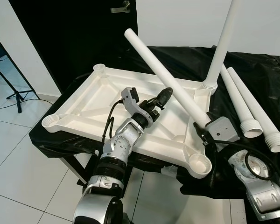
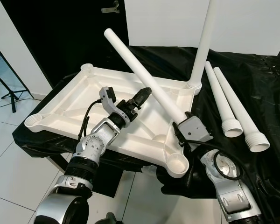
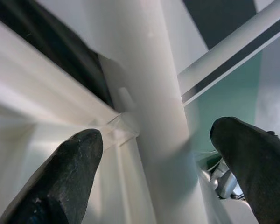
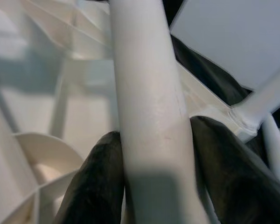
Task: Building children table
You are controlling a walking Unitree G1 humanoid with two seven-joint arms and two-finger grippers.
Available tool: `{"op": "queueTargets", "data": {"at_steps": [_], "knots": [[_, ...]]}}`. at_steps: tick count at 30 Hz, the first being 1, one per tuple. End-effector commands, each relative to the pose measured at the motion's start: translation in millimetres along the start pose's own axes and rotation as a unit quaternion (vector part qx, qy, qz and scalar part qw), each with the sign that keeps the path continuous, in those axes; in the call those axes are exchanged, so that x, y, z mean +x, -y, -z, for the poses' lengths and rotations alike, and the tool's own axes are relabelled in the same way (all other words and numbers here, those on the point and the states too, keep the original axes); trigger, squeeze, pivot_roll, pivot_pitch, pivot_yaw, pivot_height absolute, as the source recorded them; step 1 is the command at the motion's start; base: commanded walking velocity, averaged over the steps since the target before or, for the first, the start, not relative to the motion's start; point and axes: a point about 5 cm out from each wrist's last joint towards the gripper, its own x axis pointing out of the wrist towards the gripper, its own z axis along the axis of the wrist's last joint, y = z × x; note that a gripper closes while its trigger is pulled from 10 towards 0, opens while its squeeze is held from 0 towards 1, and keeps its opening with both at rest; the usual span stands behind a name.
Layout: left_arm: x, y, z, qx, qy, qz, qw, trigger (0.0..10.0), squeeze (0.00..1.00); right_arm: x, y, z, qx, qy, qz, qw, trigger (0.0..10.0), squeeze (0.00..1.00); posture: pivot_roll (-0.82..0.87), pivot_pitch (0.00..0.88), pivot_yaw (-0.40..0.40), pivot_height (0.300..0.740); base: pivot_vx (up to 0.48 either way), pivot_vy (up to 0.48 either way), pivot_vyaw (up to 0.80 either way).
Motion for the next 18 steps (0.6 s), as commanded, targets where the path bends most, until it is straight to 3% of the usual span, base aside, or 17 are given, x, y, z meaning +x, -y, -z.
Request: {"op": "queueTargets", "data": {"at_steps": [1, 16, 17, 18], "knots": [[2.9, 20.9, -2.8, -0.006, 0.009, 0.139, 0.99, 10.0, 0.0, 2.1, -11.2, -0.5, 0.003, 0.005, -0.028, 1.0, 10.0, 0.0, 0.08, 0.0, 0.052, 0.74, 0.0, 0.0, 0.0], [6.0, 20.4, 1.4, 0.0, -0.005, 0.133, 0.991, 10.0, 0.0, 2.1, -14.8, -7.2, -0.024, 0.03, -0.038, 0.999, 10.0, 0.0, 0.07, 0.0, 0.056, 0.74, 0.0, 0.0, 0.0], [6.5, 20.5, 2.5, 0.0, -0.006, 0.133, 0.991, 3.8, 0.0, 1.5, -14.5, -9.0, -0.028, 0.036, -0.033, 0.998, 10.0, 0.0, 0.07, 0.0, 0.058, 0.74, 0.0, 0.0, 0.0], [6.5, 20.5, 2.5, 0.0, -0.006, 0.133, 0.991, 3.8, 0.0, 1.5, -14.5, -9.0, -0.028, 0.036, -0.033, 0.998, 10.0, 0.0, 0.07, 0.0, 0.058, 0.74, 0.0, 0.0, 0.0]]}}
